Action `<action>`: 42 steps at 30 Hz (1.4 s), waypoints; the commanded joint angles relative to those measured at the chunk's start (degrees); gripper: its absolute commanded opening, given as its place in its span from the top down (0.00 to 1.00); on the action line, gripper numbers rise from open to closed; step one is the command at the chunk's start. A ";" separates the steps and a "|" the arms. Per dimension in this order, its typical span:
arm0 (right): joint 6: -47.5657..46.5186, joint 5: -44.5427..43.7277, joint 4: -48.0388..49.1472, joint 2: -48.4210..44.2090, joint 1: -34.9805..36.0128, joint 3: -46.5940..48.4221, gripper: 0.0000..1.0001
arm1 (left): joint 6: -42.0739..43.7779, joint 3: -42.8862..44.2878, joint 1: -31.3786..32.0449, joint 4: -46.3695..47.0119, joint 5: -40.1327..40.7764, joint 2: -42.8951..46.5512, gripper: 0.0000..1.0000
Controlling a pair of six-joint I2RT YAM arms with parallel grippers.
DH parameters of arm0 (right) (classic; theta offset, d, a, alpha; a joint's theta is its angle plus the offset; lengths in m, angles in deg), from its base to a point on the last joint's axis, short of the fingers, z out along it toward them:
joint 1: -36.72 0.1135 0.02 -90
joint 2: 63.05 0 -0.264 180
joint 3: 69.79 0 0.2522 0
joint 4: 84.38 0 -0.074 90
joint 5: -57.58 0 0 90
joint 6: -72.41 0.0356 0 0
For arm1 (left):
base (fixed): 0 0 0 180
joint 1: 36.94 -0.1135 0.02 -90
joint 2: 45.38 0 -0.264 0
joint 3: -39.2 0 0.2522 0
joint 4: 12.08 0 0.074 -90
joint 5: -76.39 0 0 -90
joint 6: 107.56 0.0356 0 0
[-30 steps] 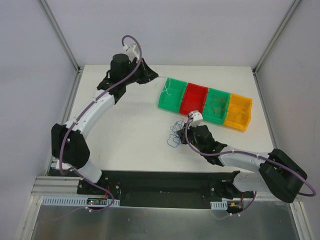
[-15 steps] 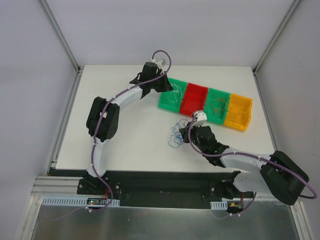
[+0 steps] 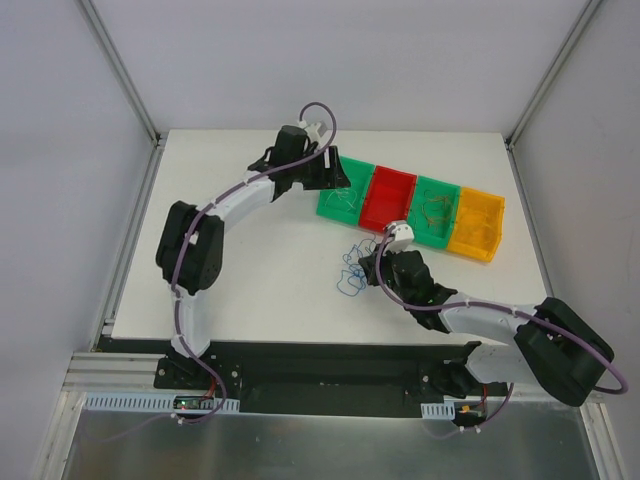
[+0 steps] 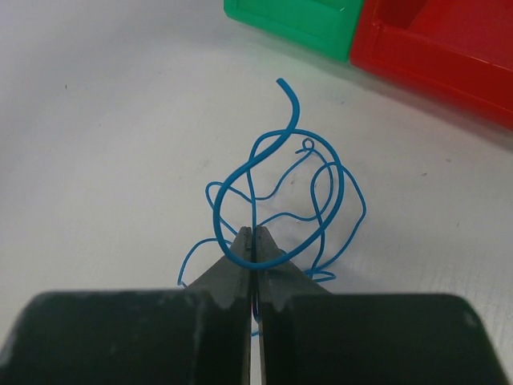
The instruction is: Untangle the cables
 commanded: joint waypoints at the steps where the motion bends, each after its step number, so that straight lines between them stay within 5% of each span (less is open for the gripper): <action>1: 1.04 1.28 3.39 0.49 -0.36 1.94 0.99 | 2.00 -7.90 0.00 0.80 -1.67 15.49 0.35; 7: 1.12 1.55 3.56 0.67 -0.36 1.94 1.00 | 1.73 -25.30 0.18 1.06 -5.62 28.50 0.58; 14: 1.30 1.37 3.65 -0.12 -0.28 1.33 1.00 | -3.53 -42.90 4.56 7.91 -9.14 33.53 0.45; 28: 1.83 -1.00 4.97 -3.11 -0.36 -1.40 0.99 | -8.29 -39.40 13.01 14.25 -8.88 16.31 0.47; 31: 1.74 -0.82 5.06 -2.85 -0.28 -1.22 1.00 | -8.46 -38.25 13.01 14.07 -8.53 14.81 0.56; 34: 1.65 -0.65 4.97 -1.88 -0.28 -0.52 1.00 | -7.94 -38.69 13.01 13.46 -7.30 16.47 0.81; 37: 1.56 -0.12 2.78 -0.65 -0.36 1.14 0.99 | -6.10 -40.79 13.01 12.67 -5.72 21.30 0.95; 42: 1.56 0.15 1.11 0.14 -0.36 2.47 0.97 | -2.32 -42.47 13.01 7.40 -2.47 30.08 1.00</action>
